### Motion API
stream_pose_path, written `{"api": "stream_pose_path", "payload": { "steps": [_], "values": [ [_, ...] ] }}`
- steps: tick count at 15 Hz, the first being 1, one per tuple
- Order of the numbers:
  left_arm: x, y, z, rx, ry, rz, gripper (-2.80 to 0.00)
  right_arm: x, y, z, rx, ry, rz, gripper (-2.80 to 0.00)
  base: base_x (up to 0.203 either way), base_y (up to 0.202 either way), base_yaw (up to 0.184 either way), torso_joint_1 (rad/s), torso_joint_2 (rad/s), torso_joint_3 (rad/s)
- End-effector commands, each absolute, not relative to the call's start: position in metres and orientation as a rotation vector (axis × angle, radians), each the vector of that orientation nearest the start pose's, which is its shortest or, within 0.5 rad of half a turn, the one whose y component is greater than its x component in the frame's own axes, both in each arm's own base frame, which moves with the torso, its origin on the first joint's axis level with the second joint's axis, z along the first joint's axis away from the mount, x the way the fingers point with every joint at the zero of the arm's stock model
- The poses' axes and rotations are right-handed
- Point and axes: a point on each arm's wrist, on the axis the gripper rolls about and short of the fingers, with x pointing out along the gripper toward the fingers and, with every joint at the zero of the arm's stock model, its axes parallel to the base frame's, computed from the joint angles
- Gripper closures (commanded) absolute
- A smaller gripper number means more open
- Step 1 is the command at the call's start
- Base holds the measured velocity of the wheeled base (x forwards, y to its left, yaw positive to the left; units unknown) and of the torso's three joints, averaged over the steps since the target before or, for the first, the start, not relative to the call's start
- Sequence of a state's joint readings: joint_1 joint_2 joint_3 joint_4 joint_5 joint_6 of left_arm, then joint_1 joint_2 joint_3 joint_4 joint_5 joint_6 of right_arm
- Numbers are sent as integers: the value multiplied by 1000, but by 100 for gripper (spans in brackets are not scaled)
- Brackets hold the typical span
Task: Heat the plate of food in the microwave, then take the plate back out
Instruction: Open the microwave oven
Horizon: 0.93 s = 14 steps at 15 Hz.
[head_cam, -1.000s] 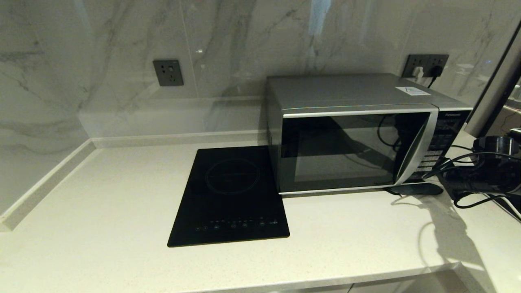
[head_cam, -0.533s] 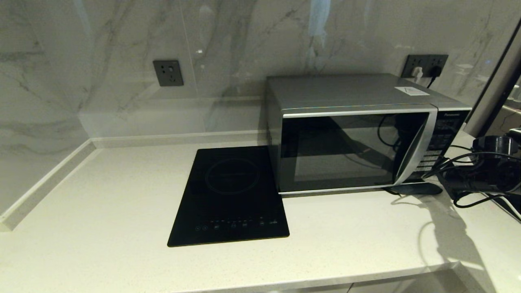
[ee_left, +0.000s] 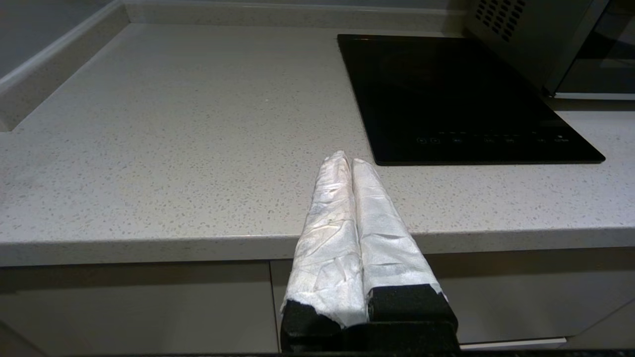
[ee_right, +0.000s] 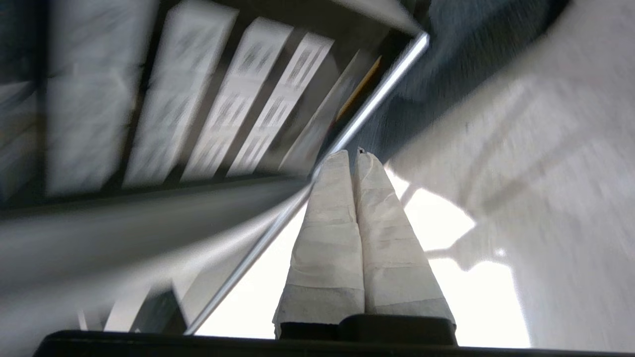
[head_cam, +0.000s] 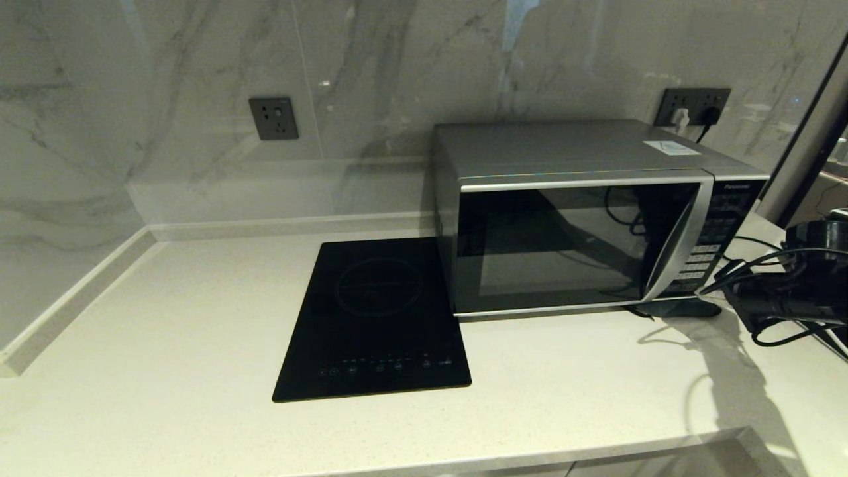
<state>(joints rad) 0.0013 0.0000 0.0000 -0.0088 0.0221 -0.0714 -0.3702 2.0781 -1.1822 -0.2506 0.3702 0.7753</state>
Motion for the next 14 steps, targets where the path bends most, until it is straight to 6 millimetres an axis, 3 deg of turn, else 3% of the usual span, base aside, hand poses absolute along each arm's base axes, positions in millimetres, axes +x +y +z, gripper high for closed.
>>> {"api": "stream_pose_path", "payload": {
  "steps": [1,7,14],
  "values": [
    [-23,1,76,-72,-9,23,0,343,-125,150,964,512,-211,0,0,0,0,0,0,0],
    [-23,0,76,-72,-9,24,0,278,-103,202,882,535,-331,0,0,0,0,0,0,0],
    [-23,0,76,-72,-9,24,0,197,-74,249,637,388,-396,0,0,0,0,0,0,0]
  ]
}}
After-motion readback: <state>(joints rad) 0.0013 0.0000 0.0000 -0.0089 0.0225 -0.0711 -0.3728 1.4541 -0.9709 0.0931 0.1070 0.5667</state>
